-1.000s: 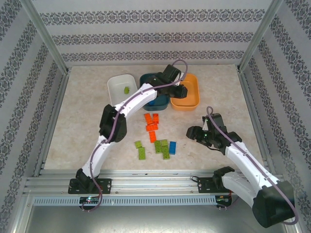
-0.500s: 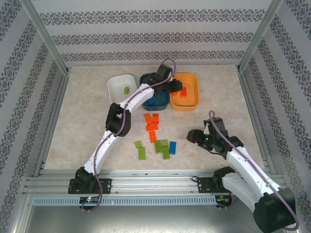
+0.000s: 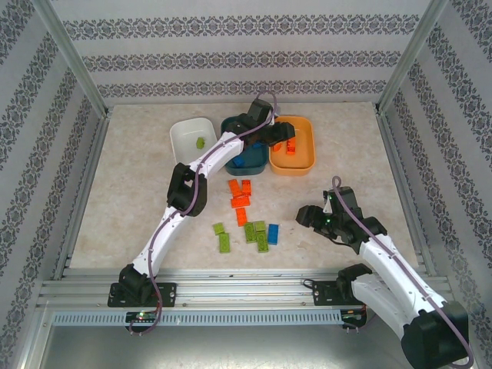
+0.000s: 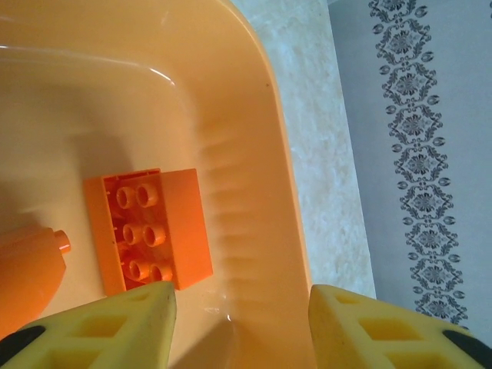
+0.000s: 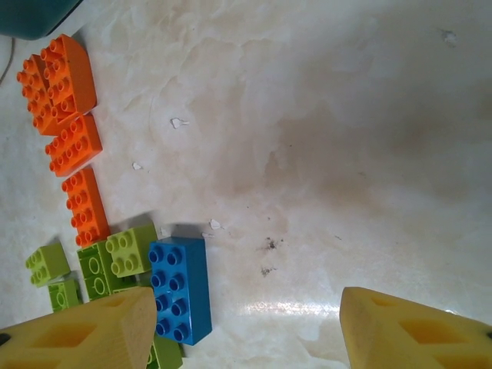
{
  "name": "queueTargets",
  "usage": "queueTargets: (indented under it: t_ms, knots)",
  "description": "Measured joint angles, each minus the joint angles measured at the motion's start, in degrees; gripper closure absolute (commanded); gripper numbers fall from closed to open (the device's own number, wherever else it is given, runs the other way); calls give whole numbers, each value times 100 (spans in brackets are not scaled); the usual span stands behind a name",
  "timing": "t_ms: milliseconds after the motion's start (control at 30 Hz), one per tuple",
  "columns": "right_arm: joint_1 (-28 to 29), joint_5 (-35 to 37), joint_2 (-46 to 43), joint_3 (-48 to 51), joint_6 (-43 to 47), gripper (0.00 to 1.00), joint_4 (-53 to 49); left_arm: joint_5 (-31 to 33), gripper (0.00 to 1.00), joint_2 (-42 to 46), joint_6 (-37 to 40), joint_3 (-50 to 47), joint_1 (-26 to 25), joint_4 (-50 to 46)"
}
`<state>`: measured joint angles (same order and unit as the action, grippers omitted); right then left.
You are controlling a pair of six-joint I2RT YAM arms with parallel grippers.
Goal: Sort the legos into containers by color
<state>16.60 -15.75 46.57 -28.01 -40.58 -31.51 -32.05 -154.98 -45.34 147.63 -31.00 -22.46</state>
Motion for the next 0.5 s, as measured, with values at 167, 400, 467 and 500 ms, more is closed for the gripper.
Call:
queueTargets:
  t_ms: [167, 400, 467, 500]
  knots:
    - [380, 214, 160, -358, 37, 34, -199, -39, 46, 616, 461, -328, 0, -691]
    - [1493, 610, 1357, -1261, 109, 30, -175, 831, 43, 4109, 1360, -3746, 31, -1036]
    - [1792, 710, 1860, -1543, 160, 30, -144, 1056, 43, 5289, 1484, -4887, 118, -951]
    - [1915, 752, 2100, -1687, 188, 30, -144, 1126, 43, 5718, 1515, -5333, 186, -907]
